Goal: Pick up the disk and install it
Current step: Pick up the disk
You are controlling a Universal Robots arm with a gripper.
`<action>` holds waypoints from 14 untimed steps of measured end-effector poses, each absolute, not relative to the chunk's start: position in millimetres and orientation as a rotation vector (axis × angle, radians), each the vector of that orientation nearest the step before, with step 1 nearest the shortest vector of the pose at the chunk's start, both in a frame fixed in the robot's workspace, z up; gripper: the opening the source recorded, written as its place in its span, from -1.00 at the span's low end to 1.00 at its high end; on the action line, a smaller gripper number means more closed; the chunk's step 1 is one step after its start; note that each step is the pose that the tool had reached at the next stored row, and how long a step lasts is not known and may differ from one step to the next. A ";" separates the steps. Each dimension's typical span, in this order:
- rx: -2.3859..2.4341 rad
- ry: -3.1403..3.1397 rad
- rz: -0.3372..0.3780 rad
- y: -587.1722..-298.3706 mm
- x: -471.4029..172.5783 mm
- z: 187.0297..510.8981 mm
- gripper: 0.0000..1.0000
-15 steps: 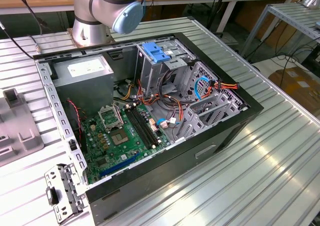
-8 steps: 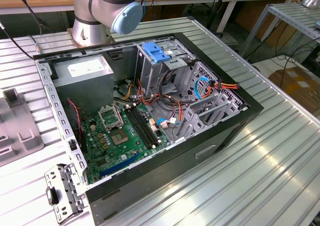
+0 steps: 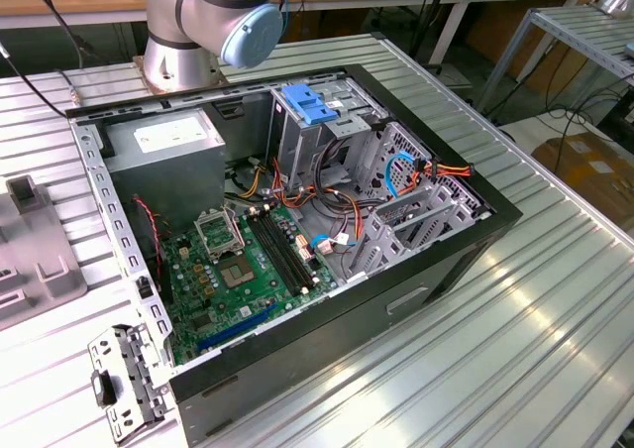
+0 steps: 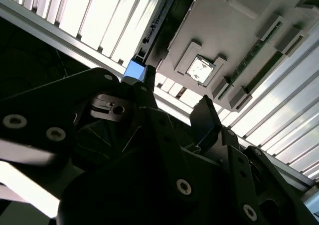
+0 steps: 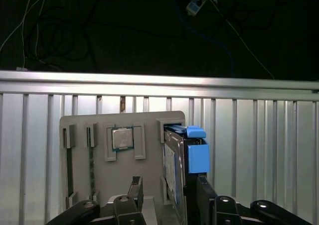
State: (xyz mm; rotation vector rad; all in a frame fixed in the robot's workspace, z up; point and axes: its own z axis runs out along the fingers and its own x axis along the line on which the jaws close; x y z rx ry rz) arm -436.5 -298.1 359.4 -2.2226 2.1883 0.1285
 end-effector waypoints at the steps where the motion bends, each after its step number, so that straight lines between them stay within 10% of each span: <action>1: -2.223 2.188 0.129 -298.1 -436.5 359.4 0.11; 14: -2.220 2.186 0.133 -281.2 -440.8 352.2 0.11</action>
